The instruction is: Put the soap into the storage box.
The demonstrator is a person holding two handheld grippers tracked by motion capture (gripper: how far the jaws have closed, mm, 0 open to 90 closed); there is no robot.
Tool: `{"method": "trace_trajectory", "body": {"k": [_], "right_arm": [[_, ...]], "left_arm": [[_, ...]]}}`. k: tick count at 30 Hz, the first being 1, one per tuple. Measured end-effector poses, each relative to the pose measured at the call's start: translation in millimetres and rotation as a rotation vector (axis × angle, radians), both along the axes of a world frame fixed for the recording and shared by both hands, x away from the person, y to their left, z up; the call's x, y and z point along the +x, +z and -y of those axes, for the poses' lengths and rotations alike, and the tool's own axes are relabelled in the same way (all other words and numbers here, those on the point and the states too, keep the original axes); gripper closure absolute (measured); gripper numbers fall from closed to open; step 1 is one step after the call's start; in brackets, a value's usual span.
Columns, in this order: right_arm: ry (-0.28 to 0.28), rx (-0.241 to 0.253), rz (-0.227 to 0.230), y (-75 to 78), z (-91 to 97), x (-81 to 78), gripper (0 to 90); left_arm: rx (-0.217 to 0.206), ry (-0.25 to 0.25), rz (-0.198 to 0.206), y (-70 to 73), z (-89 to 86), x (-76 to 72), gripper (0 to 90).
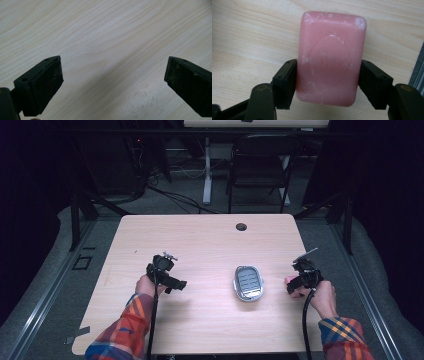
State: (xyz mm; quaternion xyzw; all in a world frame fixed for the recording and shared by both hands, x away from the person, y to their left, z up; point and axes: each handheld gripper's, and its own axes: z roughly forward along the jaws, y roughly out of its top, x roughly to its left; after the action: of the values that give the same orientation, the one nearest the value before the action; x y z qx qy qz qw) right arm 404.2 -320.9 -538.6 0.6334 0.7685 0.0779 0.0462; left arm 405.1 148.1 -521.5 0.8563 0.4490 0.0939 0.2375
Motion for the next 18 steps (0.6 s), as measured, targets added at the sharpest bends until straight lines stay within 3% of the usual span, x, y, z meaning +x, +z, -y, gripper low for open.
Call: {"method": "trace_trajectory", "body": {"k": [9, 17, 18], "right_arm": [[0.017, -0.022, 0.017, -0.2, -3.0, 2.1, 36.8], [0.041, -0.014, -0.004, 7.6, -2.1, 1.4, 36.9], [0.037, -0.003, 0.015, 6.6, -2.4, 0.5, 36.9]], "left_arm": [[0.002, 0.000, 0.003, 0.1, 0.4, -0.1, 1.8], [-0.002, -0.004, 0.003, 0.5, -0.1, -0.2, 1.8], [-0.002, -0.005, 0.002, 0.6, -0.1, -0.3, 1.9]]}}
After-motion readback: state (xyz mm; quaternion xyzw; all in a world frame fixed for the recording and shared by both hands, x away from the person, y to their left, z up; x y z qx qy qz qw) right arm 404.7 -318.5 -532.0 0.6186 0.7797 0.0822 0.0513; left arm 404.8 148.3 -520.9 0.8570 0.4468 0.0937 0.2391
